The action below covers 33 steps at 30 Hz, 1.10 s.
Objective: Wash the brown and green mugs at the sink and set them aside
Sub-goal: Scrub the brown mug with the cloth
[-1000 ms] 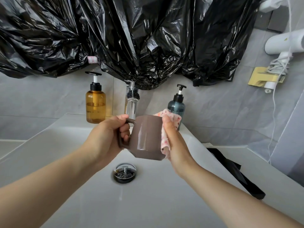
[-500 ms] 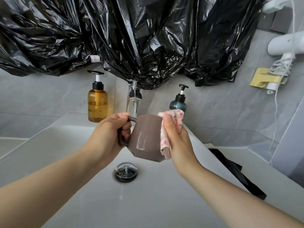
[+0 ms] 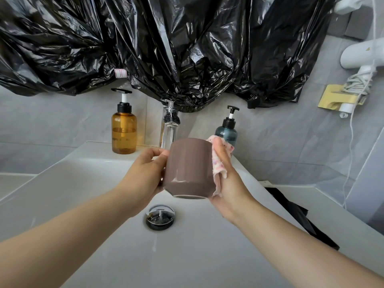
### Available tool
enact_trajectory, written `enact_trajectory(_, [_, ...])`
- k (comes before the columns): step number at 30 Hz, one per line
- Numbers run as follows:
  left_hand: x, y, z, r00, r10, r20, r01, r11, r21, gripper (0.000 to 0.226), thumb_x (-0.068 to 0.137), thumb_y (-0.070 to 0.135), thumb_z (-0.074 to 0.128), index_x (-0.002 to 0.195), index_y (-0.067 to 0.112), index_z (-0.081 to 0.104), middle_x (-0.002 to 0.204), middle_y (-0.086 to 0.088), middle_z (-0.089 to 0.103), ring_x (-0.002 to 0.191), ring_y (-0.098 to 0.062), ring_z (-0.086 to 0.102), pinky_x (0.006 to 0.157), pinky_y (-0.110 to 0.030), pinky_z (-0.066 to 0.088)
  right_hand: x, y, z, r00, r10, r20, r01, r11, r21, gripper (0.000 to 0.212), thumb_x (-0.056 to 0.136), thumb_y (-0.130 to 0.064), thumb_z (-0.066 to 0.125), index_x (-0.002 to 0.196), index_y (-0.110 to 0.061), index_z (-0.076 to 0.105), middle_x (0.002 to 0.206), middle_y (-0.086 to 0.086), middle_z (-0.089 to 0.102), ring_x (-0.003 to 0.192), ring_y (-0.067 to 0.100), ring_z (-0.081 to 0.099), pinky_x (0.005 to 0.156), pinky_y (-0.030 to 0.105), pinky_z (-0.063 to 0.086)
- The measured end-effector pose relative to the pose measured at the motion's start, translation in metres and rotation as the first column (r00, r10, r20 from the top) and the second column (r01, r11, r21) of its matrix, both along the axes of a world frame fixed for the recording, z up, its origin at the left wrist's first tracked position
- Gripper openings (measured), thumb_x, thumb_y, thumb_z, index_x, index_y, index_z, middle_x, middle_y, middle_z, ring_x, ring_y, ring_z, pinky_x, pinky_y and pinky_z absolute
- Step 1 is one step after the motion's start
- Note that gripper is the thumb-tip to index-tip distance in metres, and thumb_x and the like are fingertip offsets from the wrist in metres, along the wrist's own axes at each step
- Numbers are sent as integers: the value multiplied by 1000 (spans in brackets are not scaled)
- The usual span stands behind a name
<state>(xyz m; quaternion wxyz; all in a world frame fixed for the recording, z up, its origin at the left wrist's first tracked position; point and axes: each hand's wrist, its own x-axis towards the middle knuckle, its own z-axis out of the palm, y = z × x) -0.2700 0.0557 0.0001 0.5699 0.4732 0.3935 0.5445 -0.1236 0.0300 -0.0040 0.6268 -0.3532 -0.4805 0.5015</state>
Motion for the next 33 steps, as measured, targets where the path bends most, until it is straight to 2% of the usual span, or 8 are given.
enact_trajectory(1, [-2, 2, -1, 996, 50, -72, -51, 999, -9, 13, 100, 27, 54, 101, 14, 55, 81, -8, 60, 63, -17, 53, 58, -28, 47, 1, 2, -2, 1000, -2, 31, 2, 1000, -3, 90, 47, -83, 72, 71, 1, 48, 68, 21, 35, 71, 31, 44, 74, 38, 23])
enact_trajectory(2, [-5, 4, -3, 982, 104, -157, -107, 994, -13, 17, 98, 29, 58, 103, 13, 54, 83, -9, 60, 64, -18, 53, 58, -29, 49, 1, 2, -3, 997, -40, 64, 42, 999, -22, 79, 55, -82, 66, 64, -7, 44, 51, 16, 31, 56, 26, 42, 68, 32, 39])
enact_trajectory(6, [-13, 7, -10, 892, 164, -420, -186, 983, -10, 31, 97, 37, 57, 88, 8, 53, 74, -9, 53, 65, -24, 47, 70, -36, 51, 0, 2, -9, 977, -86, 195, 92, 996, -21, 52, 84, -62, 47, 57, -19, 34, 32, -9, 31, 31, 4, 33, 38, 14, 26])
enact_trajectory(11, [-7, 3, -14, 920, 79, -383, -83, 997, 5, 50, 102, 40, 47, 99, -8, 62, 93, -29, 62, 76, -27, 57, 77, -38, 57, 4, 6, -13, 938, -147, 313, 168, 985, -43, 54, 83, -66, 42, 59, -18, 38, 32, -12, 38, 34, 3, 42, 41, 13, 31])
enact_trajectory(18, [-3, -9, -7, 946, -129, -298, 175, 975, 136, 43, 78, 51, 75, 104, 17, 73, 96, 2, 77, 95, -15, 71, 100, -34, 51, 12, 16, -8, 981, -150, 127, 176, 957, -229, 91, 83, -74, 43, 90, 14, 64, 62, 12, 63, 63, 29, 61, 64, 25, 49])
enact_trajectory(22, [-5, -7, -11, 903, -201, -380, 276, 948, 156, 60, 66, 56, 75, 114, 20, 69, 107, 1, 76, 105, -16, 70, 103, -37, 48, 11, 10, -14, 949, -233, 212, 262, 958, -117, 48, 82, -74, 41, 80, -28, 55, 65, -11, 66, 55, 0, 64, 51, 18, 47])
enact_trajectory(26, [-3, -7, -11, 964, -253, -83, 260, 961, 96, 48, 73, 35, 79, 107, 2, 68, 98, -11, 77, 94, -22, 72, 92, -31, 52, 3, 4, -9, 924, -228, 308, 240, 971, -1, 48, 87, -66, 49, 116, -31, 63, 108, -11, 72, 99, 1, 68, 91, 25, 52])
enact_trajectory(33, [-1, -9, -5, 933, -257, 252, 275, 961, -39, 52, 75, 32, 65, 117, 1, 65, 113, -18, 73, 108, -30, 69, 98, -46, 52, 4, -12, 2, 908, -197, 369, 95, 956, 278, 57, 80, -48, 57, 134, -32, 50, 114, -25, 66, 107, -11, 60, 86, 9, 48])
